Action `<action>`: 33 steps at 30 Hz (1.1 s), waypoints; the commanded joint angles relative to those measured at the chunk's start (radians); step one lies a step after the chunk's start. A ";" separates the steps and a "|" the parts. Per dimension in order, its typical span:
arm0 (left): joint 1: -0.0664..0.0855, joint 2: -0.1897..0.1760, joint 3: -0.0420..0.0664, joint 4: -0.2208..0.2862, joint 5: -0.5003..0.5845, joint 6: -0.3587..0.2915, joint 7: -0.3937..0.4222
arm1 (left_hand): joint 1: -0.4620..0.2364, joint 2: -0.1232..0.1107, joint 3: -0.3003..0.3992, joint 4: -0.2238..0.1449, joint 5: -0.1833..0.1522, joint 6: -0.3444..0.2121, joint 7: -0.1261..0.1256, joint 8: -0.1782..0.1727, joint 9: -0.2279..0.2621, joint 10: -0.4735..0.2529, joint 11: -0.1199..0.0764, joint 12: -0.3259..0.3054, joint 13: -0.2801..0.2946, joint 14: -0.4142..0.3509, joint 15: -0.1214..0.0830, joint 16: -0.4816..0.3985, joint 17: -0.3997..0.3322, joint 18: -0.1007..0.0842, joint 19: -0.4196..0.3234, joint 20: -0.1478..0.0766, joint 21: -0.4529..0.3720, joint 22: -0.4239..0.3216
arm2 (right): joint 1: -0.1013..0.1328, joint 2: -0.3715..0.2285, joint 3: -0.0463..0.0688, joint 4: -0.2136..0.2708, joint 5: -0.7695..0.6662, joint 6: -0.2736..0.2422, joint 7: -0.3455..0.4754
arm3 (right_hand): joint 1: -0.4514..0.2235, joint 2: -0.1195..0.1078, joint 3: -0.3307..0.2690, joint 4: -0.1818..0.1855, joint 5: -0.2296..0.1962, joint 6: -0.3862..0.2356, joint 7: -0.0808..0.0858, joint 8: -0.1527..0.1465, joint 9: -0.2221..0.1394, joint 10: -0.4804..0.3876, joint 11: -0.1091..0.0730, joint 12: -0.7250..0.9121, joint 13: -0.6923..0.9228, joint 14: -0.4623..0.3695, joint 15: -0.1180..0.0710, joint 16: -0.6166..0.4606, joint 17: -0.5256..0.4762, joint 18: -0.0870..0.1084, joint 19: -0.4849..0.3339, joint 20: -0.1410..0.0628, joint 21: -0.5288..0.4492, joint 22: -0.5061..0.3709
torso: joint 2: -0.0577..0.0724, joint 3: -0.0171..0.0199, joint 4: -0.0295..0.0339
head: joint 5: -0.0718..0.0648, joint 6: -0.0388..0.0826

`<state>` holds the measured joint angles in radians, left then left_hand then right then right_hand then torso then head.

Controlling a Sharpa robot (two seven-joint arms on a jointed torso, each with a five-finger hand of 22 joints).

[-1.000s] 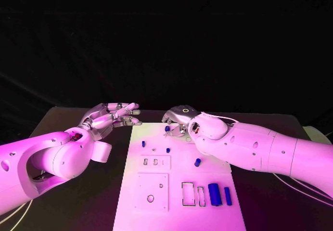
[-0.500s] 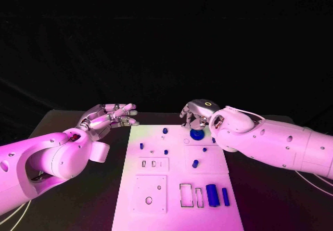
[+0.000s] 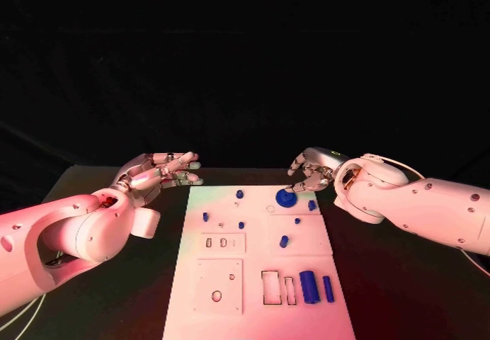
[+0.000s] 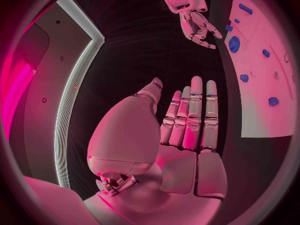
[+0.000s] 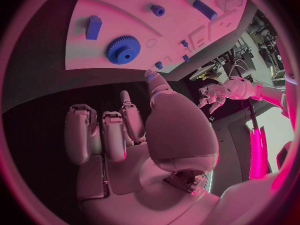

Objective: Assemble the parts on the task board

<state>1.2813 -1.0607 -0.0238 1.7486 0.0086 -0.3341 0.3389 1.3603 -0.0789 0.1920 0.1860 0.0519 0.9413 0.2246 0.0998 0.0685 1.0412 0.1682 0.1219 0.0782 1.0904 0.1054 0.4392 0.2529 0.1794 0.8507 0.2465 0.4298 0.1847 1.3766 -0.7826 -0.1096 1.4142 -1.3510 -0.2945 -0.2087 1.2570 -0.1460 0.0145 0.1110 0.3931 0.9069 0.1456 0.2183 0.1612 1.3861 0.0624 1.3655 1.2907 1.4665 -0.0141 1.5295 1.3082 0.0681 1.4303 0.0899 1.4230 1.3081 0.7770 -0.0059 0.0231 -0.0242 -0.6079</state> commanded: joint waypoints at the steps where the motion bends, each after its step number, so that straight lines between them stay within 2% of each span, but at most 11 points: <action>1: 0.001 0.003 0.000 0.000 0.003 0.019 0.003 | -0.001 0.012 -0.002 -0.005 0.001 -0.004 0.003 -0.007 -0.001 -0.007 -0.003 -0.005 -0.001 -0.009 -0.001 0.006 0.001 0.002 -0.007 0.000 0.004 0.000 | -0.002 0.005 -0.001 -0.011 0.048 0.058 -0.027 | 0.014 0.001 -0.018 0.010 0.003 -0.023 0.004 0.013 0.004 0.007 0.004 0.018 0.023 0.087 0.007 0.008 0.185 -0.016 0.000 0.010 0.001 0.055 | 0.002 -0.0001 0.0025 | 0.000 0.003; 6: 0.001 0.002 0.000 0.001 0.003 0.021 0.004 | -0.002 0.014 -0.001 -0.005 0.002 -0.003 0.003 -0.007 0.000 -0.007 -0.002 -0.005 -0.001 -0.009 -0.001 0.007 0.001 0.002 -0.007 0.000 0.005 0.000 | -0.010 0.015 -0.004 -0.024 0.044 0.072 -0.032 | 0.030 0.002 -0.037 0.026 0.004 -0.051 0.009 0.038 0.012 0.016 0.009 0.040 0.050 0.092 0.012 0.018 0.207 -0.018 0.004 0.015 0.006 0.063 | 0.003 -0.0010 0.0039 | -0.002 -0.004; 7: 0.001 0.002 0.000 0.001 0.003 0.022 0.004 | -0.002 0.014 -0.001 -0.005 0.002 -0.003 0.003 -0.007 0.000 -0.007 -0.002 -0.005 -0.001 -0.009 -0.001 0.007 0.001 0.002 -0.007 0.000 0.005 0.000 | -0.013 0.017 -0.005 -0.026 0.041 0.076 -0.034 | 0.033 0.002 -0.039 0.027 0.004 -0.055 0.010 0.041 0.013 0.016 0.010 0.042 0.051 0.093 0.013 0.019 0.211 -0.018 0.005 0.015 0.007 0.066 | 0.002 -0.0010 0.0035 | -0.001 -0.008; 10: 0.001 0.000 0.000 0.002 0.003 0.023 0.004 | -0.002 0.014 -0.001 -0.005 0.002 -0.003 0.003 -0.007 0.000 -0.007 -0.002 -0.005 -0.001 -0.009 -0.001 0.007 0.001 0.002 -0.007 0.000 0.005 0.000 | -0.019 0.022 -0.005 -0.033 0.034 0.082 -0.037 | 0.037 0.003 -0.042 0.031 0.005 -0.062 0.011 0.046 0.014 0.016 0.011 0.044 0.054 0.094 0.014 0.022 0.216 -0.019 0.008 0.016 0.010 0.071 | 0.003 -0.0014 0.0014 | 0.001 -0.009; 15: 0.001 -0.003 0.001 0.004 0.003 0.024 0.004 | -0.002 0.014 -0.001 -0.005 0.002 -0.003 0.003 -0.007 0.000 -0.007 -0.002 -0.005 -0.001 -0.009 -0.001 0.007 0.001 0.002 -0.007 0.000 0.005 0.000 | -0.029 0.031 -0.006 -0.048 0.019 0.084 -0.041 | 0.044 0.004 -0.046 0.036 0.005 -0.072 0.013 0.055 0.017 0.016 0.013 0.047 0.058 0.095 0.016 0.025 0.223 -0.020 0.010 0.018 0.012 0.075 | 0.001 -0.0007 0.0023 | 0.000 -0.016; 25: 0.001 -0.006 0.001 0.007 0.003 0.024 0.004 | -0.002 0.015 -0.001 -0.004 0.002 -0.003 0.003 -0.007 0.000 -0.007 -0.002 -0.005 -0.001 -0.010 -0.001 0.007 0.002 0.002 -0.007 0.000 0.005 0.000 | -0.037 0.050 -0.008 -0.068 0.010 0.088 -0.041 | 0.057 0.010 -0.046 0.039 0.009 -0.080 0.014 0.068 0.021 0.018 0.014 0.053 0.065 0.097 0.018 0.029 0.232 -0.022 0.015 0.020 0.017 0.083 | 0.001 0.0002 0.0014 | 0.002 -0.019; 29: 0.002 -0.007 0.001 0.007 0.003 0.025 0.003 | -0.002 0.015 -0.001 -0.004 0.002 -0.003 0.003 -0.007 0.000 -0.007 -0.002 -0.005 -0.001 -0.010 -0.001 0.007 0.002 0.002 -0.007 0.000 0.005 0.000 | -0.041 0.054 -0.008 -0.072 0.010 0.085 -0.045 | 0.060 0.012 -0.045 0.039 0.010 -0.081 0.014 0.072 0.022 0.025 0.014 0.060 0.075 0.099 0.018 0.031 0.239 -0.022 0.017 0.020 0.019 0.086 | 0.002 -0.0001 0.0030 | -0.003 -0.017; 33: 0.002 -0.008 0.001 0.007 0.003 0.024 0.002 | -0.002 0.015 -0.001 -0.004 0.002 -0.003 0.003 -0.007 0.000 -0.007 -0.002 -0.005 -0.001 -0.010 -0.001 0.007 0.002 0.002 -0.007 0.000 0.005 0.000 | -0.042 0.056 -0.008 -0.076 0.011 0.081 -0.047 | 0.064 0.015 -0.044 0.040 0.010 -0.079 0.013 0.080 0.025 0.031 0.014 0.066 0.083 0.100 0.018 0.033 0.243 -0.024 0.021 0.021 0.023 0.091 | 0.002 0.0008 0.0012 | 0.002 -0.020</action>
<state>1.2813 -1.0694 -0.0239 1.7531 0.0103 -0.3306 0.3377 1.3563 -0.0749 0.1920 0.1860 0.0519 0.9413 0.2245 0.0998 0.0685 1.0412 0.1682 0.1219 0.0783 1.0869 0.1019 0.4432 0.2535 0.1793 0.8507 0.2466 0.4298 0.1847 1.3347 -0.7275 -0.1175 1.3396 -1.3275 -0.2205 -0.2454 1.3130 -0.1303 -0.0275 0.1479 0.3973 0.8326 0.1602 0.2945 0.1854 1.4103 0.0757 1.4275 1.3079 1.4629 -0.0035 1.5576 1.3078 0.0530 1.4432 0.1091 1.4425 1.3077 0.7783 -0.0056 0.0249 -0.0247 -0.6262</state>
